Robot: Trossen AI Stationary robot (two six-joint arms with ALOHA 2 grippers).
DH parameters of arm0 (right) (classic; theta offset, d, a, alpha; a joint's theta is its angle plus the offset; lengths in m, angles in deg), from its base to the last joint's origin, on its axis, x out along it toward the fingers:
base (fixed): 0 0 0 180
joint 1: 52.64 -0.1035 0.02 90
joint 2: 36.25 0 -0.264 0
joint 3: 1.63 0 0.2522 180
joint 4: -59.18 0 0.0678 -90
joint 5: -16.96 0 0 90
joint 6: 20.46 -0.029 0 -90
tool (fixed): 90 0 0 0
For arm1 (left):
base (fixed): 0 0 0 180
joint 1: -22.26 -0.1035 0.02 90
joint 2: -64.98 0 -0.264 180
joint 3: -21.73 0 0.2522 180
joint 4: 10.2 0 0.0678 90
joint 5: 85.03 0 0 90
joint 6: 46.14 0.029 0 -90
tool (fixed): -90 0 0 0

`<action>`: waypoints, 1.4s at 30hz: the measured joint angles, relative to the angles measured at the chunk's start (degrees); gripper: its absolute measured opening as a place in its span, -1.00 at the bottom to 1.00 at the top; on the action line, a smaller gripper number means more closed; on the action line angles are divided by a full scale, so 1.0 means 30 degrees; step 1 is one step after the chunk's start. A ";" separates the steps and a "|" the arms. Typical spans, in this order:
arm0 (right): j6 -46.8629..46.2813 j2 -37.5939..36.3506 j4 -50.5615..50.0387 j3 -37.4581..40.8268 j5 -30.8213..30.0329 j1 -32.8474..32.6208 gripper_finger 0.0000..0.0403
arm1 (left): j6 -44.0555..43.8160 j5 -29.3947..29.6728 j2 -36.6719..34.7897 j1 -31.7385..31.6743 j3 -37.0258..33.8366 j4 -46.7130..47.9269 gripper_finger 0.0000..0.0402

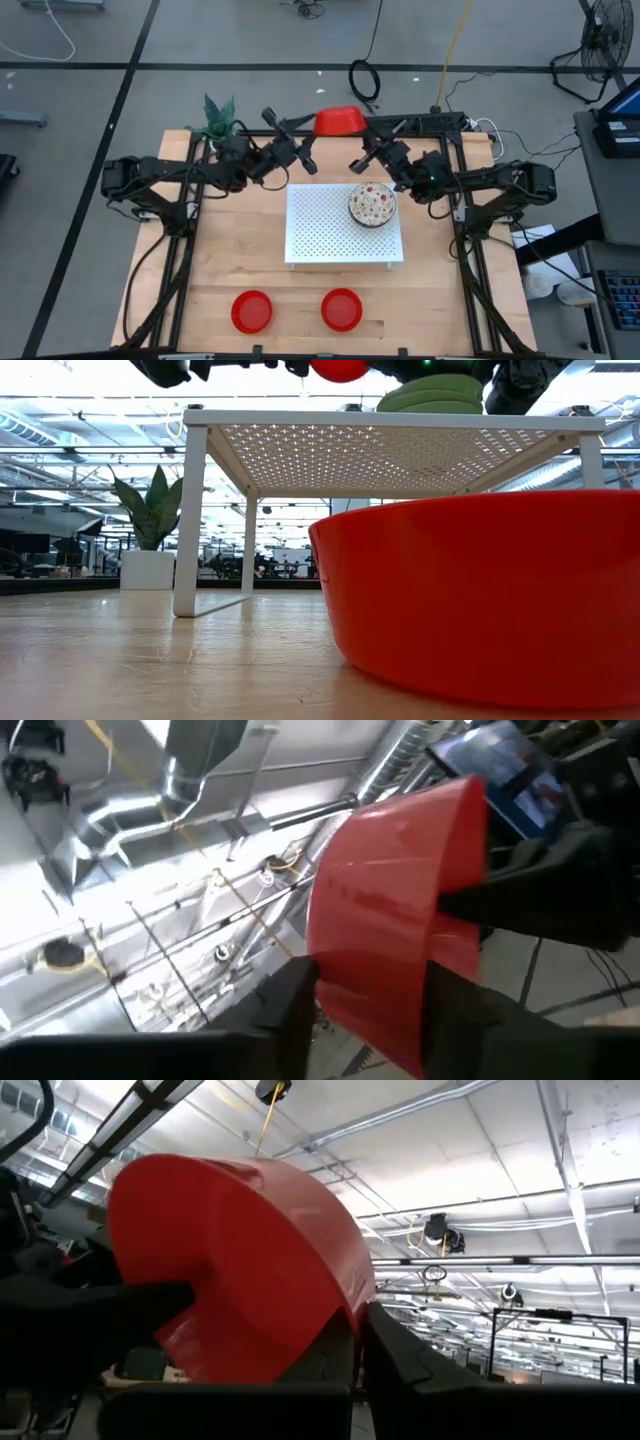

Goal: Pick & Place Mini bowls
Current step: Put the right red bowl on the shelf

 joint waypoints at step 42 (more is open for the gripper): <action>-0.3392 -0.9696 -1.8984 0.3242 -1.4094 -0.6547 0.01 | -1.5054 -0.4058 0.2442 0.0750 1.8434 4.0564 -0.99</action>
